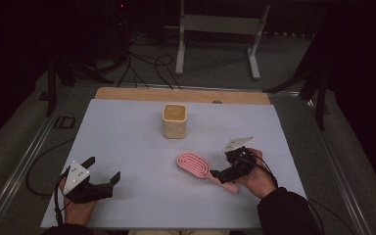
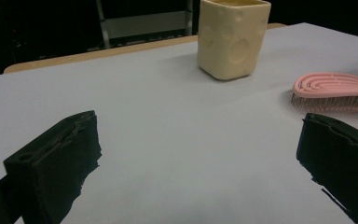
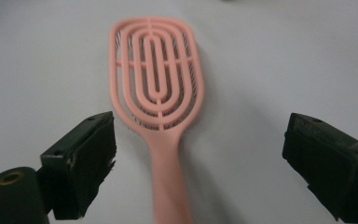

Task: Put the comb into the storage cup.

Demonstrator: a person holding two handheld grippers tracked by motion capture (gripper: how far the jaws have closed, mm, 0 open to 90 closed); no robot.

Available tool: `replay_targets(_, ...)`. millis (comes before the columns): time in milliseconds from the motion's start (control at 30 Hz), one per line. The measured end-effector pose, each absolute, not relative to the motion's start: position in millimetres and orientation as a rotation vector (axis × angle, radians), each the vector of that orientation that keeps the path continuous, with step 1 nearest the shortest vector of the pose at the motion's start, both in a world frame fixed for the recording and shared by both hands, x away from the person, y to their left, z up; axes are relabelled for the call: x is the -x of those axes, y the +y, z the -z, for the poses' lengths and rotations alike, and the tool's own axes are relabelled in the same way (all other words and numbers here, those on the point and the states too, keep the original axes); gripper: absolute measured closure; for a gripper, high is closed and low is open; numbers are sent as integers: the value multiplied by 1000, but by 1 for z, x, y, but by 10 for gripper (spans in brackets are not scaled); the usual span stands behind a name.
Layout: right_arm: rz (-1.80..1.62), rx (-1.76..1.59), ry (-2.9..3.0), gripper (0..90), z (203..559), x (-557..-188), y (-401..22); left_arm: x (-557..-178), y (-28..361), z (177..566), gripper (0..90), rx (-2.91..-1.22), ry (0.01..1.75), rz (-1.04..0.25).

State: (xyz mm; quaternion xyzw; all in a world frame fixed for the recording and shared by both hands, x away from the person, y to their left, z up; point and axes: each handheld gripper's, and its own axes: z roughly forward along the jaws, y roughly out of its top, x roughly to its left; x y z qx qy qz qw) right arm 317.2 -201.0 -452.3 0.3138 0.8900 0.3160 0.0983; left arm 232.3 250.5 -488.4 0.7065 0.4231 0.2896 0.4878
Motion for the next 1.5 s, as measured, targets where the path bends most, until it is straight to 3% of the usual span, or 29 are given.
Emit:
replay_targets(433,-744,-873,2799,102,473,-328,-177,-233,249,489,3,-1722,1025,-701)
replay_targets(700,-614,-846,2871,164,487,-329,-165,-233,249,489,3,-1724,1024,-700)
replay_targets(1167,-552,-748,2931,465,496,-326,-155,-233,248,489,3,-1724,1025,-699)
replay_targets(1500,-461,-709,2938,561,493,-323,-148,-233,248,489,3,-1728,1025,-699)
